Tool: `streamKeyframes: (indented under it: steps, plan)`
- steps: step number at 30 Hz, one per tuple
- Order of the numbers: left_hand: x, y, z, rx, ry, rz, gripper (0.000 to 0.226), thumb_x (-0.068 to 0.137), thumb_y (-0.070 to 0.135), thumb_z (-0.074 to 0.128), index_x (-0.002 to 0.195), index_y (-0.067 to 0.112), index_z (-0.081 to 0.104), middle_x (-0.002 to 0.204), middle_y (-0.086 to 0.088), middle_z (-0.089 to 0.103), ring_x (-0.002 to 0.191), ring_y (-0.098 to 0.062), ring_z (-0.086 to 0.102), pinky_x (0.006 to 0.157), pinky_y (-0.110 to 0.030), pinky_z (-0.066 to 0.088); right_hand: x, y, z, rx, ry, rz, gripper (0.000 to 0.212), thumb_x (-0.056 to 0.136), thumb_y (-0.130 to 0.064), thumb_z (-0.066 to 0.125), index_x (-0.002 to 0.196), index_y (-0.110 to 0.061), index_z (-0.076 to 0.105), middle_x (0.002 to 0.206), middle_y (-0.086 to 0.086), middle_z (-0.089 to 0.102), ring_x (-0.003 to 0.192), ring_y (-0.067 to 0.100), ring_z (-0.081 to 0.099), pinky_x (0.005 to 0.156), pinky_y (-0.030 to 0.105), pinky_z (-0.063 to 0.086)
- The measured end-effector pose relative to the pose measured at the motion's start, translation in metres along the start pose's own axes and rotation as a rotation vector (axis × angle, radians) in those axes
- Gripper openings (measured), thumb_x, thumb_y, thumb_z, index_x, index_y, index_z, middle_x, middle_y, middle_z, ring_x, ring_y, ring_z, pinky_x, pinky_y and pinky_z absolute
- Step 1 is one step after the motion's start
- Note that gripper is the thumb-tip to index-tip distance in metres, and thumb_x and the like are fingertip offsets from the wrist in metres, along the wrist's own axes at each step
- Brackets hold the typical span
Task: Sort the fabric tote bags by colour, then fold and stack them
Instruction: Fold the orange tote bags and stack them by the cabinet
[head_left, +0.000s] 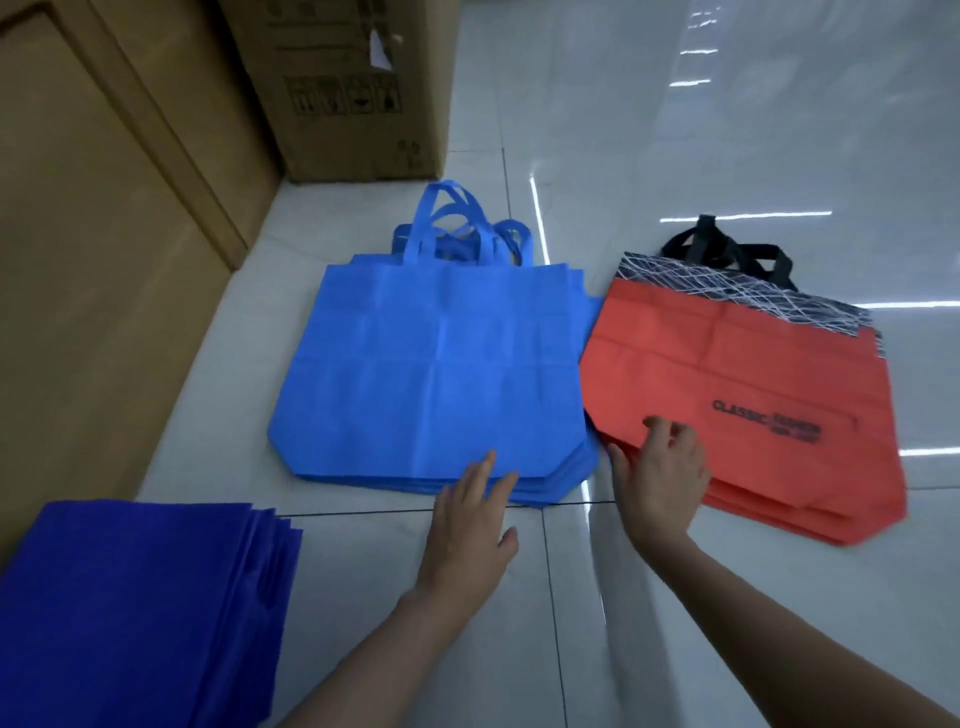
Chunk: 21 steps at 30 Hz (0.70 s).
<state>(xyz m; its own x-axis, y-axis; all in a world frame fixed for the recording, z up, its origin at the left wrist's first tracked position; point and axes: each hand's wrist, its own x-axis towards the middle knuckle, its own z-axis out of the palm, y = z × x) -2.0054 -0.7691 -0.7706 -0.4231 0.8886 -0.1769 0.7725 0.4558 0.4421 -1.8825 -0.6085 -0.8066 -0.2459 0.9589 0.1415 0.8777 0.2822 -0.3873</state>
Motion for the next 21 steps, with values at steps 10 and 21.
streamKeyframes:
  steps: [10,21]
  plan:
    - [0.025,0.055,0.051,-0.190,0.045,-0.069,0.047,0.095,0.022,0.048,0.139,0.012,0.037,0.154,-0.004,0.019,0.137,-0.020,0.027,0.109,-0.028,0.023,0.048,0.087,0.010,-0.633,-0.173,-0.531,0.042,0.070,-0.004,0.033,0.090,0.009,0.068,0.075,0.036,0.064,0.048,0.046,0.060,0.027,0.033,0.040]
    - [-0.003,0.063,0.067,-0.332,0.061,-0.041,0.031,0.096,0.011,0.043,0.126,0.012,0.050,0.141,0.002,0.034,0.130,-0.011,0.036,0.095,-0.011,0.022,0.051,0.108,-0.021,-0.543,-0.243,-0.689,0.039,0.036,-0.013,0.090,0.058,-0.008,0.058,0.049,0.008,0.051,0.025,0.023,0.045,0.029,0.018,0.022]
